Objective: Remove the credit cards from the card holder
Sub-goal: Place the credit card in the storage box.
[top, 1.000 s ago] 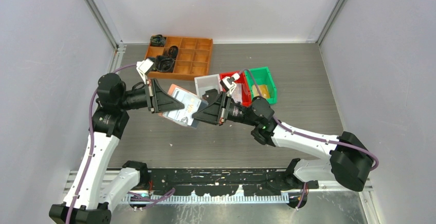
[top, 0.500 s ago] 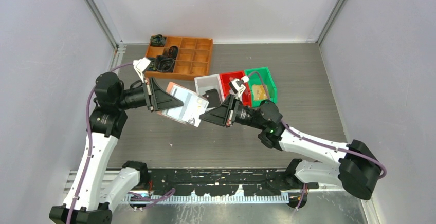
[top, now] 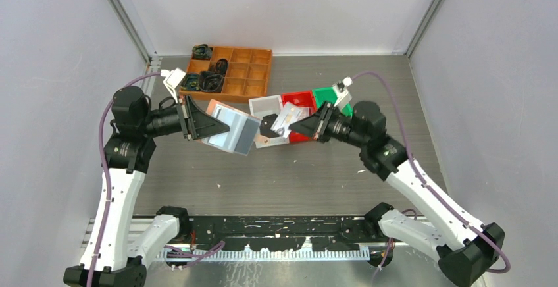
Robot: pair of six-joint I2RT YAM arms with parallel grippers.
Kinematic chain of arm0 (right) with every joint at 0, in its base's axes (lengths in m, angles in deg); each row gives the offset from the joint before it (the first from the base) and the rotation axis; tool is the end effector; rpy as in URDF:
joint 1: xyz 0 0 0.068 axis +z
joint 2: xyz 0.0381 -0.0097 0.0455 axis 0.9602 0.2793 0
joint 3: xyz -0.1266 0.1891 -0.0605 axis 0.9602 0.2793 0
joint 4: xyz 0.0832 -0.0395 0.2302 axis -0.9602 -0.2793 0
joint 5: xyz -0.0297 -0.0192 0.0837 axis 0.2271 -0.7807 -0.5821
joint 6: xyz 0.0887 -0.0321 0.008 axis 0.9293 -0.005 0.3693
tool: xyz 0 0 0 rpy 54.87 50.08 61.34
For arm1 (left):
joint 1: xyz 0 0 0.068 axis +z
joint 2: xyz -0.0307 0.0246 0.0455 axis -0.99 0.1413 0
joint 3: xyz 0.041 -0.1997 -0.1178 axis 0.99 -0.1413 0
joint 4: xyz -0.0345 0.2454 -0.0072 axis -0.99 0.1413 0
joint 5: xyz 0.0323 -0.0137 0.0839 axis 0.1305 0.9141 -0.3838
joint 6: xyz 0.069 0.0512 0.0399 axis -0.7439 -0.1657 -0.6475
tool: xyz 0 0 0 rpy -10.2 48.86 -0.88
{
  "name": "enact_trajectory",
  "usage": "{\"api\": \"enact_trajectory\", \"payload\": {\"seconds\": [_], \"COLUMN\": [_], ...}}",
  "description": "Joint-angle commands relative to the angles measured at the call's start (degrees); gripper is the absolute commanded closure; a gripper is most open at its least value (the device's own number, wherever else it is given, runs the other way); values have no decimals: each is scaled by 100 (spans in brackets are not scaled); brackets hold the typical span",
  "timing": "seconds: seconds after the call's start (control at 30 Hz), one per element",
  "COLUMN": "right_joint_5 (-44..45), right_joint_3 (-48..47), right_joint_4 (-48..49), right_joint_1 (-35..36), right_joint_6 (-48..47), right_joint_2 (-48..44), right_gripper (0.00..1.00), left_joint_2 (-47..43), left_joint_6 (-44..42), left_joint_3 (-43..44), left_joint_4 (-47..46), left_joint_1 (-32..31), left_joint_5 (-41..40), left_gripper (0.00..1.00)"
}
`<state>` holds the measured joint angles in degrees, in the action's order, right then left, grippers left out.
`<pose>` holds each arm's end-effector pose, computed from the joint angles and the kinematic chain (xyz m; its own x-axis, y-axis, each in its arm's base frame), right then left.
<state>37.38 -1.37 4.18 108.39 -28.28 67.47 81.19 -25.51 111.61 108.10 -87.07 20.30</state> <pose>0.1979 0.1816 0.3082 -0.7861 0.3797 -0.4877 -0.3763 0.3319 0.8650 0.1827 -0.0951 0.3800 -0.7649 -0.2117 -0.6084 0.5594 0.2502 -0.7902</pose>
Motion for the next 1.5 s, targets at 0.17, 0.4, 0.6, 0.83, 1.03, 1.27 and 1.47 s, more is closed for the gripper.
{"api": "enact_trajectory", "payload": {"seconds": [0.17,0.4,0.6,0.83,1.03,1.27,1.47], "right_joint_5": [2246,3077,2483,1914,1833,2185,2404], "right_joint_3": [-2216,-3005,-3995,-4806,-5042,-5234,-5214], "right_joint_4": [-4049,-4028,-3873,-4034,-4178,-4468,-4505], "right_joint_1": [-578,-697,-787,-791,-798,-839,-825], "right_joint_6": [-2646,-3436,-3643,-3850,-4016,-4056,-3893], "right_joint_2": [1637,3342,4522,5600,6122,6317,5631], "right_gripper": [99,99,99,99,99,76,54], "left_joint_2": [-47,-134,-277,-357,-381,-385,-385], "left_joint_6": [-1288,-1220,-1219,-1210,-1203,-1110,-949], "left_joint_3": [590,611,520,535,540,593,593], "left_joint_4": [854,869,866,904,880,818,675], "left_joint_1": [49,51,52,53,52,52,51], "left_joint_5": [364,430,544,675,709,740,776], "left_gripper": [100,100,100,100,100,100,100]}}
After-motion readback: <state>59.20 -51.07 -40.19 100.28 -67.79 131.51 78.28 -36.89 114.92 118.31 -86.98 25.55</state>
